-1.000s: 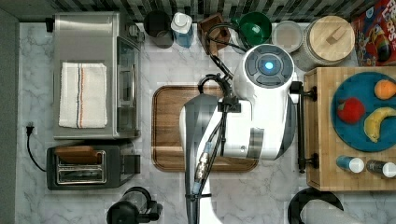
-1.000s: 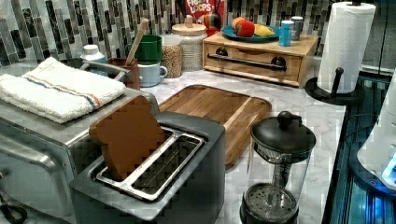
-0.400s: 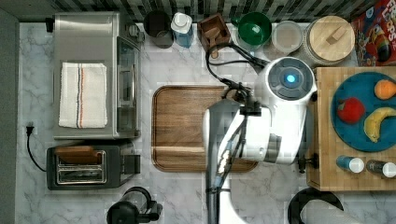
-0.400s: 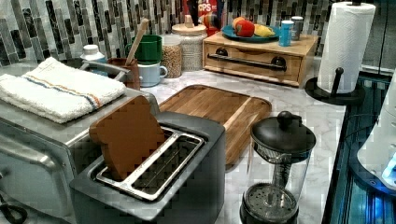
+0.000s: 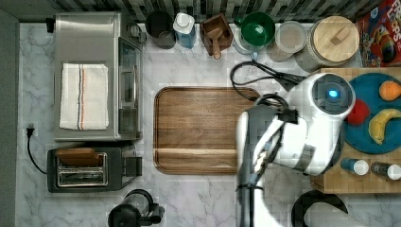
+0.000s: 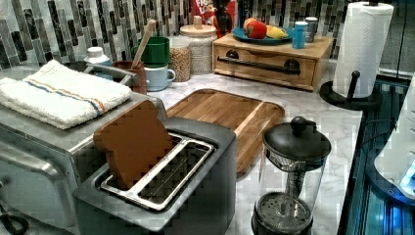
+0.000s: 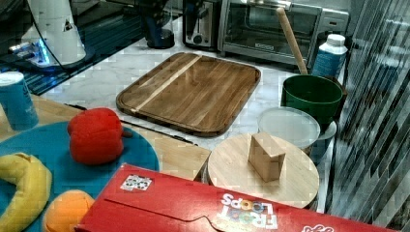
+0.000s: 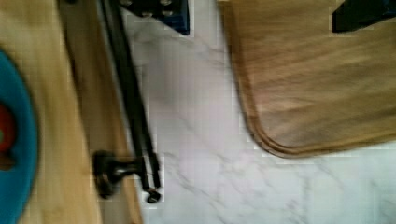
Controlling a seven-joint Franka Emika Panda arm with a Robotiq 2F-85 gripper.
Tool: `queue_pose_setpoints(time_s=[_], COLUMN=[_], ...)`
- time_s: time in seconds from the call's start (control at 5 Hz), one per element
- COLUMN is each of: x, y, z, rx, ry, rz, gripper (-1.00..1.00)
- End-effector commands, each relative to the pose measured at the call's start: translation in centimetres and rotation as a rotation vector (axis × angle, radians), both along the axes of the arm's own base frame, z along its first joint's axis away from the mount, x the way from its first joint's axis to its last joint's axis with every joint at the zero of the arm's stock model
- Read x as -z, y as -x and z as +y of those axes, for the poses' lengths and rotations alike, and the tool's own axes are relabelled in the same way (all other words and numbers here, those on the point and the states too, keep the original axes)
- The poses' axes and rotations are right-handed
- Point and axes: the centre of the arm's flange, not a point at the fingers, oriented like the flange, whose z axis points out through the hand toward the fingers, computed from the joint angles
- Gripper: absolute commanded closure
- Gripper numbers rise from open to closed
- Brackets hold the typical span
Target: Open the drawer.
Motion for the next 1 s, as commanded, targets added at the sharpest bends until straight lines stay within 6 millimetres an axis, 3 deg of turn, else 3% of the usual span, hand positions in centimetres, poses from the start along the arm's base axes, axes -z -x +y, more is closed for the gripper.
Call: queue_pose_setpoints(time_s=[0.2,0.6,1.0], x=[-0.7,1.6,5.8], y=[0.0,-0.7,-0.1], z=[-6.5,-7.1,-8.3], rx=[-0.129,-0.151,-0.153], ry=[0.015,0.039,0.042], rz=[-0.064,-0.051,-0.087], gripper=[-1.0,-1.0,-1.0])
